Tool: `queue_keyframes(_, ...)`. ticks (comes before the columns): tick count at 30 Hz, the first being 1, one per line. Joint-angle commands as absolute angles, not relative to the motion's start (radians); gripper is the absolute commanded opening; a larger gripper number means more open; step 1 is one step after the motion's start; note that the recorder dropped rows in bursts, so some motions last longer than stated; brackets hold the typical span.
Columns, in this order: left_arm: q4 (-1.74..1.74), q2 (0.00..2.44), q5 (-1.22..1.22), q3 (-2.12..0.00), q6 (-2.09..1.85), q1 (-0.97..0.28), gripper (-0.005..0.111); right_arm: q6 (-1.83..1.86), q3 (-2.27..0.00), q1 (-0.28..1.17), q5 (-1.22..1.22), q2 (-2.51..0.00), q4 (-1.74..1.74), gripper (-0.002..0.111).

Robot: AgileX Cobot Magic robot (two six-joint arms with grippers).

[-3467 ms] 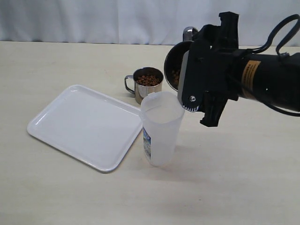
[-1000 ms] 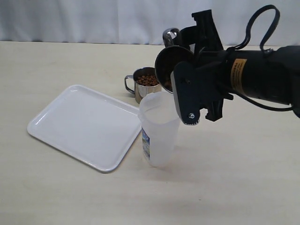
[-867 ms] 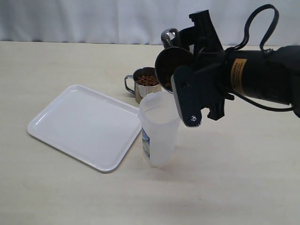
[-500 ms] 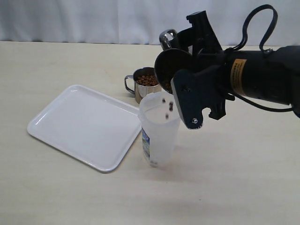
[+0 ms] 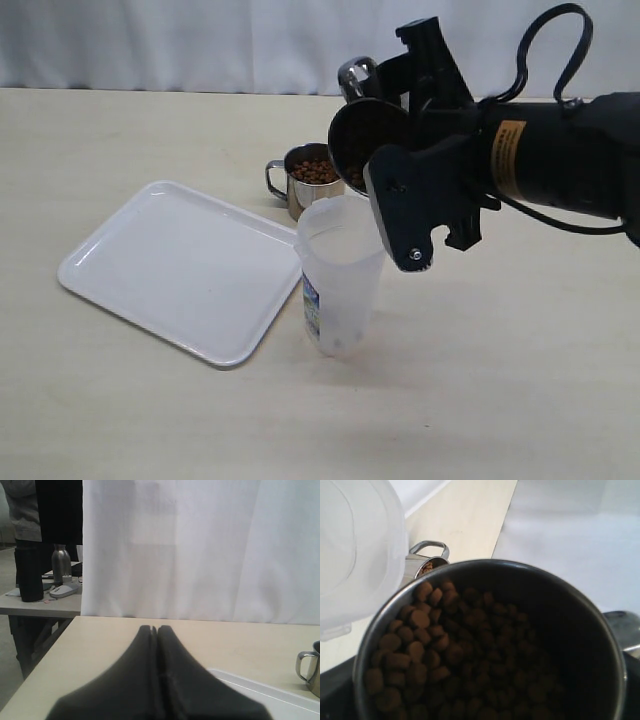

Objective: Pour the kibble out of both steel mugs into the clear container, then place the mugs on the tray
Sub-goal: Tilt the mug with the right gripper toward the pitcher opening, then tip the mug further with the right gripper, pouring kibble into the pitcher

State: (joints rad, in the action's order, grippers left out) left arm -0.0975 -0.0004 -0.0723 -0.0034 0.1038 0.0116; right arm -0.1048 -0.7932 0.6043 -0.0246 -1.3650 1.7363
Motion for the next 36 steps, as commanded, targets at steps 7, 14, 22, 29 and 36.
queue_keyframes(7, -0.094, 0.0, -0.062, 0.0, 0.102, 0.011, 0.0, -0.068, -0.802, 0.607, -0.024, -1.361, 1.744, 0.005)
queue_keyframes(14, -0.094, 0.0, -0.062, 0.0, 0.102, 0.011, 0.0, -0.036, -0.802, 0.607, -0.02, -1.361, 1.744, 0.005)
queue_keyframes(22, -0.094, 0.0, -0.062, 0.0, 0.102, 0.011, 0.0, 0.032, -0.802, 0.607, 0.006, -1.361, 1.744, 0.005)
queue_keyframes(29, -0.094, 0.0, -0.062, 0.0, 0.102, 0.011, 0.0, 0.068, -0.802, 0.607, 0.006, -1.361, 1.744, 0.005)
queue_keyframes(36, -0.094, 0.0, -0.062, 0.0, 0.102, 0.011, 0.0, 0.102, -0.802, 0.607, 0.006, -1.361, 1.744, 0.005)
